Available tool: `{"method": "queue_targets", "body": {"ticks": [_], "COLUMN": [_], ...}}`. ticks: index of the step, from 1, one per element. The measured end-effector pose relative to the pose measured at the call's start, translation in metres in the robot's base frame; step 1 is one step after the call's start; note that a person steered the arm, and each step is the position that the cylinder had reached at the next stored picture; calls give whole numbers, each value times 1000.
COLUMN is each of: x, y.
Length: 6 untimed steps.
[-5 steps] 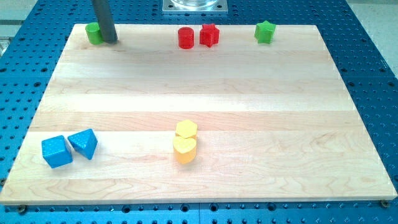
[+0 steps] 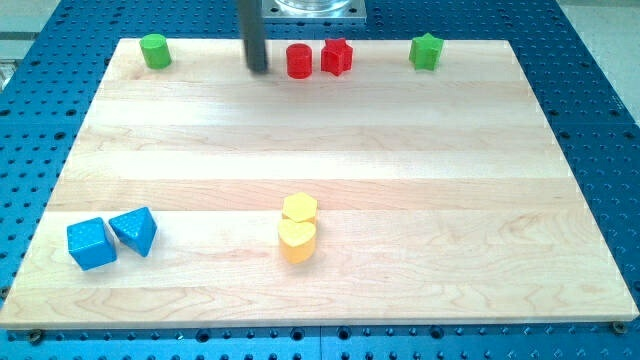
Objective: Push the red star into the red circle
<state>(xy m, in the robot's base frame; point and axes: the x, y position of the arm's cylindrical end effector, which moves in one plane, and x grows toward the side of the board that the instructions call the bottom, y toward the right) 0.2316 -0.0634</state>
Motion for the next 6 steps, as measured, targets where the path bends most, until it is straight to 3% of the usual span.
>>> {"method": "queue_targets", "body": {"ticks": [1,2,3,5,6], "x": [-39,-39,-16,0,-20], "y": [37,109,137,76,74]}}
